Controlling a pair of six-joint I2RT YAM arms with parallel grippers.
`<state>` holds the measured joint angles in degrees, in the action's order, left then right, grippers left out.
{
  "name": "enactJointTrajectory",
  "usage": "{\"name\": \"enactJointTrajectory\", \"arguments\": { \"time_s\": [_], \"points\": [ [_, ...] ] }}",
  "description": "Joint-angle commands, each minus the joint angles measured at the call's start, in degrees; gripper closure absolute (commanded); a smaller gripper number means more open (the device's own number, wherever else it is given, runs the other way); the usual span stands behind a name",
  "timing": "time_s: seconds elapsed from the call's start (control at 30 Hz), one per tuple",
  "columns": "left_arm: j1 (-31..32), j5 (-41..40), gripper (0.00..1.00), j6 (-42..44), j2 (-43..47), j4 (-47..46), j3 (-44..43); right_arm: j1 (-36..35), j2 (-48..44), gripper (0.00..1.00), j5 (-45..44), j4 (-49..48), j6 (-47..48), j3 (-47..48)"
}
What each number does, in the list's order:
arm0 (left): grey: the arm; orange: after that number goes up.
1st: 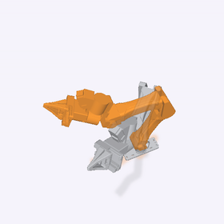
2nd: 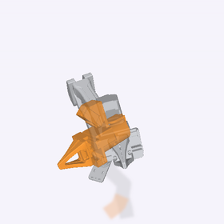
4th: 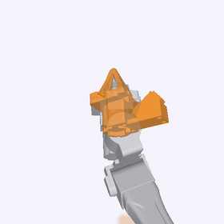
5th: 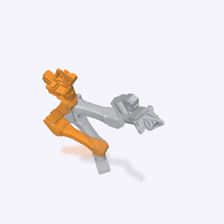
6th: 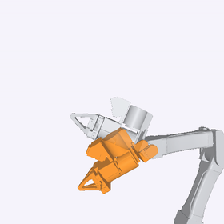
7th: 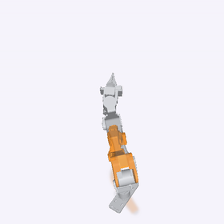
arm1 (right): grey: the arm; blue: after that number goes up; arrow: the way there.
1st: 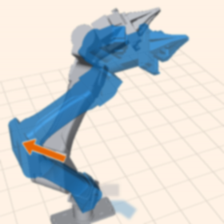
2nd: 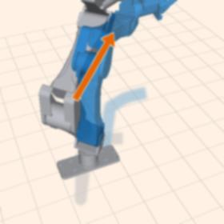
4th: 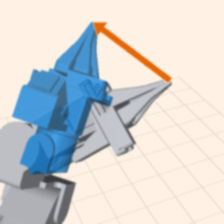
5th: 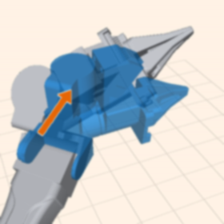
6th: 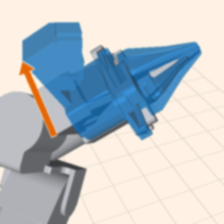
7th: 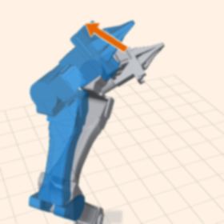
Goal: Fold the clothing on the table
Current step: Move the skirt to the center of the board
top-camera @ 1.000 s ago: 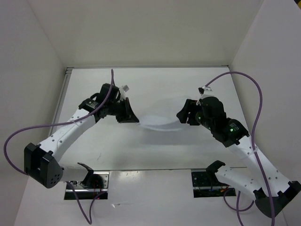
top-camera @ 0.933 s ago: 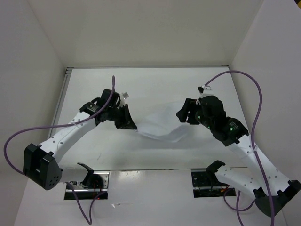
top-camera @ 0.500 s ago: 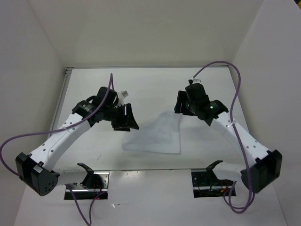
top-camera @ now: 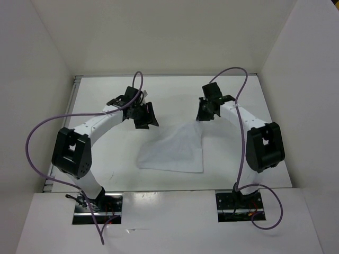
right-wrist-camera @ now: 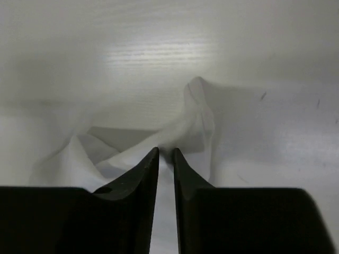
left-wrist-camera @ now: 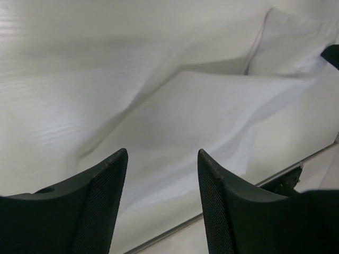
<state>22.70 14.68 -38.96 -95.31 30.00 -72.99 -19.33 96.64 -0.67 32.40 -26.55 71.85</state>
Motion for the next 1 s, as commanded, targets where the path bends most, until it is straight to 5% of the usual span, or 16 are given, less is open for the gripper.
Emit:
{"name": "enactJointTrajectory", "arguments": {
  "time_s": [0.0, 0.07, 0.3, 0.53, 0.57, 0.6, 0.63, 0.97],
  "points": [
    [-2.57, 1.84, 0.37, 1.96, -2.68, -4.69, -1.89, 2.98, 3.37, 0.82, 10.22, -6.65, 2.11, 6.08],
    [-3.97, 3.07, 0.37, 1.96, -4.79, -5.48, -3.73, 3.51, 5.05, 1.00, 17.26, -6.65, 2.11, 9.60],
    [-7.75, 3.60, 0.37, 3.28, -4.02, -4.42, -8.22, 1.49, -9.87, 1.00, 22.82, -3.58, 2.56, 16.04],
    [-8.37, 3.60, 0.37, 3.28, -0.23, -5.74, -0.15, 0.96, -30.01, 1.00, 16.32, 10.37, -6.49, -1.77],
    [-8.37, 3.60, 0.37, 3.28, 0.29, -5.74, 0.39, 0.96, -32.11, 0.95, 13.96, 13.88, -7.63, -3.11],
    [-8.37, 3.60, 0.37, 3.28, 0.30, -5.74, 0.39, 0.96, -33.00, 0.66, 12.98, 20.61, -9.47, -4.26],
    [-8.37, 4.21, 0.37, 3.28, 0.30, -5.74, 1.09, 0.27, -35.18, 0.56, 10.80, 23.12, -10.19, -6.09],
    [-2.31, 11.33, 0.36, 6.97, -8.40, -7.32, -10.14, -0.36, -26.44, 0.50, -11.96, 24.04, -11.07, 4.87]
  ]
}}
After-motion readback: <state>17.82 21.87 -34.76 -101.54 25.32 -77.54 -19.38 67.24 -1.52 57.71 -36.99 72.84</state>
